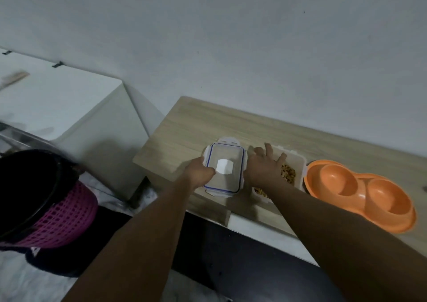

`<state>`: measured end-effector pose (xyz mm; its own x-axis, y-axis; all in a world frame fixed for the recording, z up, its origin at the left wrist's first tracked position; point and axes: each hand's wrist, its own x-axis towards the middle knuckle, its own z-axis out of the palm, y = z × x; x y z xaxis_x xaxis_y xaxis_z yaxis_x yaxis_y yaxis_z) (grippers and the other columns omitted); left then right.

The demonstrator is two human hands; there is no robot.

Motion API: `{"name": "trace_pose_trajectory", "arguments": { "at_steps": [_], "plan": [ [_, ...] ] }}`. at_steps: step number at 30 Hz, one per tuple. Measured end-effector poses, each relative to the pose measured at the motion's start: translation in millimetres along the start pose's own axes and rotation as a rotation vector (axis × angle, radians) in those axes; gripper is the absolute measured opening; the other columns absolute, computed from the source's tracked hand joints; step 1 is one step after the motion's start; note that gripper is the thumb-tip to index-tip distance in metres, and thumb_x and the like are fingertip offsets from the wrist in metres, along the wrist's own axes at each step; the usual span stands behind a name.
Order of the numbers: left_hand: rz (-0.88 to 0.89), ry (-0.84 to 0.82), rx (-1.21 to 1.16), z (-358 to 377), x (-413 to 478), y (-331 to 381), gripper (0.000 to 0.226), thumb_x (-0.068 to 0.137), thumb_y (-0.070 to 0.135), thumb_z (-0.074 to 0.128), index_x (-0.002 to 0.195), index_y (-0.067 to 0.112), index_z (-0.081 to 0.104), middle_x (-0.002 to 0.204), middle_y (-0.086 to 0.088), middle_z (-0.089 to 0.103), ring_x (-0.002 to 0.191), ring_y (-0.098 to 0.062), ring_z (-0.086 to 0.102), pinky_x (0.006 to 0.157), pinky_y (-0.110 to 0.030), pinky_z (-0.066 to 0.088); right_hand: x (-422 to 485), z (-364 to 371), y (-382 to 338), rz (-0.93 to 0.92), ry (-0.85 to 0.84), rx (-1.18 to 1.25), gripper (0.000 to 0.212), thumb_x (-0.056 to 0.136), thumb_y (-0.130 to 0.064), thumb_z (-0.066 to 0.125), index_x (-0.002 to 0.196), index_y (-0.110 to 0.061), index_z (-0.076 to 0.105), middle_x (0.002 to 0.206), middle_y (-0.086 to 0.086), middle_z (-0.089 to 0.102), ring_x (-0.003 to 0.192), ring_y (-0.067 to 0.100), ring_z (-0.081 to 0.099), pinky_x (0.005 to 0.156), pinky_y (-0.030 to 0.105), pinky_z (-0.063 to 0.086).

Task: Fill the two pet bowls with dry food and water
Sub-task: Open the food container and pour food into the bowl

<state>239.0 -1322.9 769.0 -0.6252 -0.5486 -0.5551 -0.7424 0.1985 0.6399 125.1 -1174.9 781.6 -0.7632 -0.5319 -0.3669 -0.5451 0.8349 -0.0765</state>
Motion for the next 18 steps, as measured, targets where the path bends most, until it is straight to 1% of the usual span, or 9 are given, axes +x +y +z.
{"name": "trace_pose_trajectory", "arguments": {
  "at_steps": [2, 3, 5, 6, 9, 12, 15, 17, 18],
  "plan": [
    [0.021, 0.002, 0.035, 2, 3, 2, 0.072, 0.086, 0.035, 0.063, 0.152, 0.018, 0.037, 0.148, -0.008, 0.049, 0.129, -0.029, 0.052, 0.099, -0.032, 0.044, 1, -1, 6, -0.006, 0.045, 0.079, 0.062, 0.092, -0.032, 0.056, 0.151, -0.021, 0.041, 0.165, 0.004, 0.019, 0.155, 0.029, -0.003, 0.116, 0.071, 0.003],
    [0.044, 0.014, 0.064, 3, 0, 6, 0.074, 0.086, 0.036, 0.063, 0.153, 0.019, 0.035, 0.149, -0.008, 0.049, 0.130, -0.029, 0.051, 0.105, -0.036, 0.043, 0, -1, 12, -0.013, 0.084, 0.139, 0.051, 0.092, -0.032, 0.055, 0.141, -0.021, 0.053, 0.162, 0.004, 0.025, 0.155, 0.029, 0.003, 0.116, 0.068, 0.006],
    [0.104, 0.080, 0.146, 4, -9, 17, 0.072, 0.089, 0.036, 0.062, 0.154, 0.019, 0.033, 0.150, -0.007, 0.047, 0.133, -0.029, 0.048, 0.110, -0.037, 0.039, -3, -6, 26, -0.036, 0.190, 0.260, 0.031, 0.092, -0.030, 0.057, 0.121, -0.021, 0.066, 0.153, 0.005, 0.038, 0.147, 0.029, 0.023, 0.114, 0.062, 0.018],
    [0.141, 0.127, 0.182, 6, -13, 24, 0.069, 0.090, 0.036, 0.061, 0.152, 0.020, 0.036, 0.149, -0.007, 0.047, 0.133, -0.030, 0.047, 0.109, -0.037, 0.038, -7, -9, 35, -0.041, 0.236, 0.308, 0.028, 0.093, -0.029, 0.058, 0.117, -0.021, 0.068, 0.146, 0.006, 0.045, 0.141, 0.030, 0.034, 0.111, 0.058, 0.026],
    [0.236, 0.198, 0.171, 17, -21, 42, 0.055, 0.091, 0.035, 0.061, 0.142, 0.022, 0.047, 0.141, -0.006, 0.052, 0.129, -0.026, 0.051, 0.105, -0.032, 0.039, -16, -18, 63, 0.004, 0.300, 0.402, 0.030, 0.093, -0.029, 0.059, 0.121, -0.020, 0.067, 0.134, 0.009, 0.053, 0.128, 0.032, 0.047, 0.102, 0.050, 0.041],
    [0.246, 0.095, 0.083, 40, -27, 63, 0.049, 0.096, 0.033, 0.058, 0.142, 0.018, 0.049, 0.137, -0.004, 0.055, 0.120, -0.020, 0.055, 0.093, -0.023, 0.036, -27, -17, 95, 0.081, 0.366, 0.477, 0.032, 0.092, -0.027, 0.060, 0.122, -0.016, 0.066, 0.127, 0.013, 0.057, 0.118, 0.034, 0.056, 0.097, 0.047, 0.049],
    [0.221, -0.016, 0.099, 65, -33, 78, 0.052, 0.097, 0.036, 0.055, 0.144, 0.014, 0.047, 0.139, -0.007, 0.055, 0.123, -0.025, 0.055, 0.091, -0.026, 0.037, -40, -8, 116, 0.193, 0.389, 0.591, 0.034, 0.092, -0.024, 0.061, 0.124, -0.011, 0.063, 0.124, 0.015, 0.060, 0.106, 0.034, 0.063, 0.091, 0.041, 0.052],
    [0.205, -0.050, 0.109, 76, -35, 79, 0.046, 0.097, 0.033, 0.055, 0.136, 0.009, 0.053, 0.129, -0.010, 0.060, 0.114, -0.031, 0.060, 0.088, -0.029, 0.046, -47, 3, 119, 0.251, 0.329, 0.666, 0.040, 0.093, -0.025, 0.061, 0.129, -0.007, 0.060, 0.127, 0.016, 0.063, 0.113, 0.035, 0.062, 0.094, 0.039, 0.049],
    [0.206, -0.067, 0.121, 85, -35, 78, 0.041, 0.096, 0.031, 0.056, 0.130, 0.007, 0.058, 0.123, -0.011, 0.063, 0.107, -0.032, 0.063, 0.087, -0.034, 0.051, -52, 10, 123, 0.286, 0.293, 0.701, 0.042, 0.094, -0.025, 0.061, 0.131, -0.005, 0.060, 0.127, 0.017, 0.065, 0.119, 0.035, 0.060, 0.097, 0.038, 0.048]
  ]
}}
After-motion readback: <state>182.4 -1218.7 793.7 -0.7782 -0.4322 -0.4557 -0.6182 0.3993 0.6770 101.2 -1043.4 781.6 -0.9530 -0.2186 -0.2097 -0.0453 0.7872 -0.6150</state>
